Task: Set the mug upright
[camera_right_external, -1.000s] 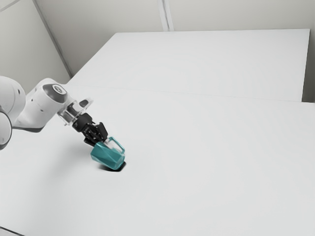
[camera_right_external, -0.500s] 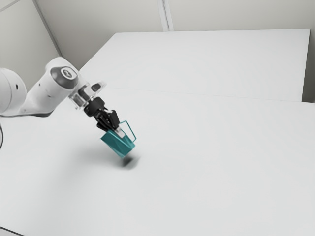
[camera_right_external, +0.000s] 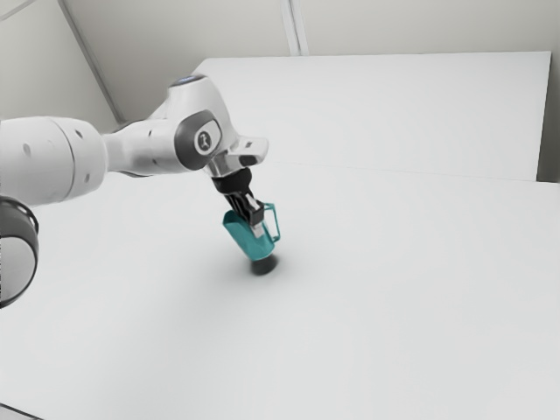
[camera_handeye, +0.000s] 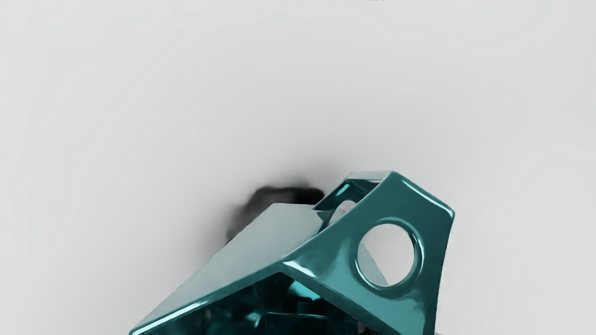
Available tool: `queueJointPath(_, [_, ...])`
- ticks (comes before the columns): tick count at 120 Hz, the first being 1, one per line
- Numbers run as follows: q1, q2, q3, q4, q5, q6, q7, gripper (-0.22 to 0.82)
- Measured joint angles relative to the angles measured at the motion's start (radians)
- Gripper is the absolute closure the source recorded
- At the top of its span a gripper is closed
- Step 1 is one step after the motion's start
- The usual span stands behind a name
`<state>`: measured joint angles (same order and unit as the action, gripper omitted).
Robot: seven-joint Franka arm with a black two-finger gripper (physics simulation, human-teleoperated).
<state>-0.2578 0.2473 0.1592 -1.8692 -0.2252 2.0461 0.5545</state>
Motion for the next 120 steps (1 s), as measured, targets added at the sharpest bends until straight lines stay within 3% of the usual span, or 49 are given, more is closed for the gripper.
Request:
queueJointPath(40, [-0.122, 0.101, 0.001, 0.053, 0.287, 0.199, 0.031, 0.79])
queueJointPath(95, [-0.124, 0.173, -0.003, 0.08, 0.314, 0.251, 0.063, 0.78])
queueJointPath(120, [-0.128, 0.167, 0.0, 0.079, 0.303, 0.251, 0.079, 0.35])
